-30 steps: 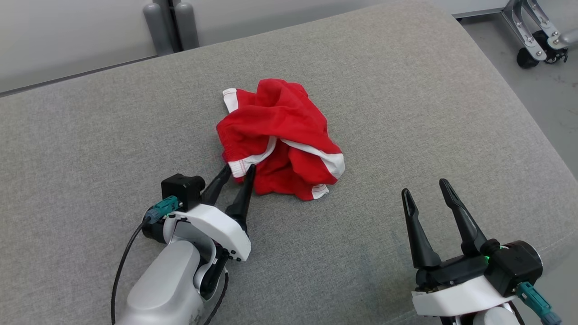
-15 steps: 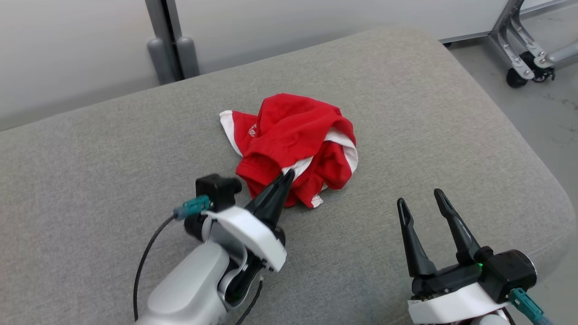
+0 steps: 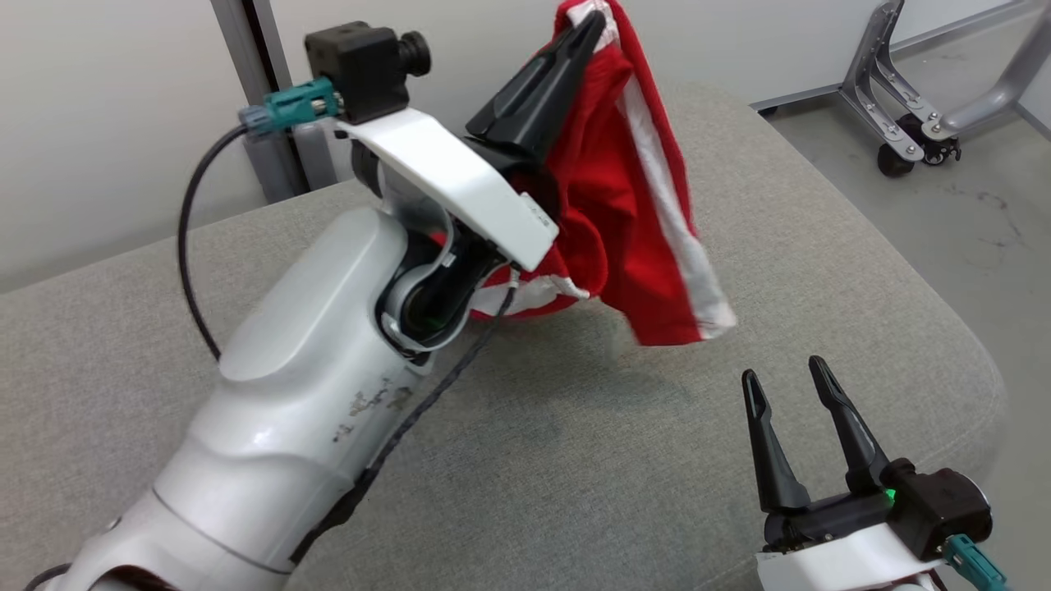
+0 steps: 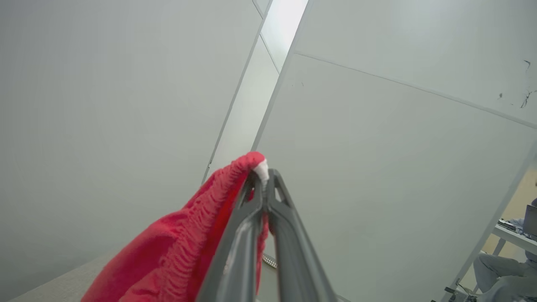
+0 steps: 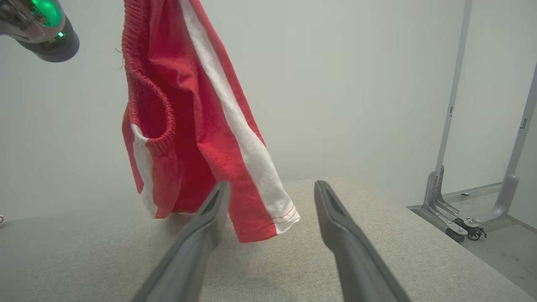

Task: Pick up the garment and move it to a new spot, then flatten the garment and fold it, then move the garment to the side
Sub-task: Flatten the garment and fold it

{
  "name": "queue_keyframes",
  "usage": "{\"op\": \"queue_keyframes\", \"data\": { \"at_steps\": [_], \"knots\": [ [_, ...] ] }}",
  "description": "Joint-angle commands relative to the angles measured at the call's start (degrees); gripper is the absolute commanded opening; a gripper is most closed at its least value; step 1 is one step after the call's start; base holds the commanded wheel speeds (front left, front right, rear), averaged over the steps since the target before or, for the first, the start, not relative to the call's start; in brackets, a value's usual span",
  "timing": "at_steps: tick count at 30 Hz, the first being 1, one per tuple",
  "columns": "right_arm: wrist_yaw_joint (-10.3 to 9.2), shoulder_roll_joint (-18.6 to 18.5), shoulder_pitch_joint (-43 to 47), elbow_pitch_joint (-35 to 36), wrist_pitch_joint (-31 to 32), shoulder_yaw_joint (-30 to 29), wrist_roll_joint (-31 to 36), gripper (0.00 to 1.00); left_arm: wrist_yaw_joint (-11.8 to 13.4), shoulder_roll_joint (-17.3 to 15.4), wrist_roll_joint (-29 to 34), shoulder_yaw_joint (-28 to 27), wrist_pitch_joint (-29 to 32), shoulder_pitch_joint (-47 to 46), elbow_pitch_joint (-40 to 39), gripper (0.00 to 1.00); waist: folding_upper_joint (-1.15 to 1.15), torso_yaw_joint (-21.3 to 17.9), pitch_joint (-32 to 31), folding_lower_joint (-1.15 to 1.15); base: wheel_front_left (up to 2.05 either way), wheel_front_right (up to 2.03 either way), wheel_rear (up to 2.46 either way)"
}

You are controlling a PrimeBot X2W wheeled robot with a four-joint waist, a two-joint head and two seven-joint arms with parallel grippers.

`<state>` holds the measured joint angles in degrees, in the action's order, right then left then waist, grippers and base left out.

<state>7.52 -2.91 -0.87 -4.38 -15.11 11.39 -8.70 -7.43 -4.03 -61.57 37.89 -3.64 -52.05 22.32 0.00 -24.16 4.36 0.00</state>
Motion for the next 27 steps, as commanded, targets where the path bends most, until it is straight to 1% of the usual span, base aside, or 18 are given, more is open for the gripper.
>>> {"op": "queue_keyframes", "data": {
  "at_steps": [1, 4, 8, 11, 15, 19, 22, 27],
  "knots": [
    [-0.06, -0.04, 0.62, 0.37, -0.07, -0.31, -0.34, 1.0, -0.06, -1.45, -0.58, -0.4, 0.06, 1.02, -0.18, 0.0, 0.0, 0.28, -0.14, 0.0, 0.0, 0.0, 0.0],
    [-0.06, -0.05, 0.81, 0.79, -0.07, -0.95, -0.58, 1.0, -0.02, -4.29, -1.62, -0.07, 1.1, 6.41, -2.82, 0.0, 0.0, 1.14, 0.04, 0.0, 0.0, 0.0, 0.0],
    [-0.06, -0.05, 1.97, -1.98, -0.07, -1.14, -2.06, 1.0, 1.6, -9.17, -2.74, 0.01, 0.4, 16.42, -6.52, 0.0, 0.0, 3.93, 1.11, 0.0, 0.0, 0.0, 0.0],
    [-0.06, -1.66, 1.86, -5.87, -0.06, -0.07, -4.65, 1.0, 2.84, -12.37, -2.33, -0.52, -1.88, 23.26, -8.24, 0.0, 0.0, 6.3, 2.1, 0.0, 0.0, 0.0, 0.0],
    [-0.06, -3.64, 0.6, -10.7, -0.07, 1.65, -8.29, 1.0, 3.61, -15.12, -2.32, -1.78, -5.56, 29.98, -9.52, 0.0, 0.0, 8.76, 3.31, 0.0, 0.0, 0.0, 0.0],
    [-0.06, -5.12, -0.9, -13.83, -0.07, 2.41, -10.34, 1.0, 4.36, -15.75, -3.12, -3.85, -8.34, 33.31, -10.08, 0.0, 0.0, 10.72, 4.5, 0.0, 0.0, 0.0, 0.0],
    [-0.06, -6.58, -2.34, -16.21, -0.08, 4.77, -8.44, 1.0, 4.44, -15.32, -3.38, -4.55, -9.2, 34.21, -10.44, 0.0, 0.0, 11.89, 5.25, 0.0, 0.0, 0.0, 0.0],
    [-0.06, -6.92, -4.15, -19.18, -0.07, 7.28, -7.08, 1.0, 4.46, -14.68, -2.51, -4.5, -9.57, 33.47, -10.54, 0.0, 0.0, 13.01, 6.26, 0.0, 0.0, 0.0, 0.0]
  ]
}}
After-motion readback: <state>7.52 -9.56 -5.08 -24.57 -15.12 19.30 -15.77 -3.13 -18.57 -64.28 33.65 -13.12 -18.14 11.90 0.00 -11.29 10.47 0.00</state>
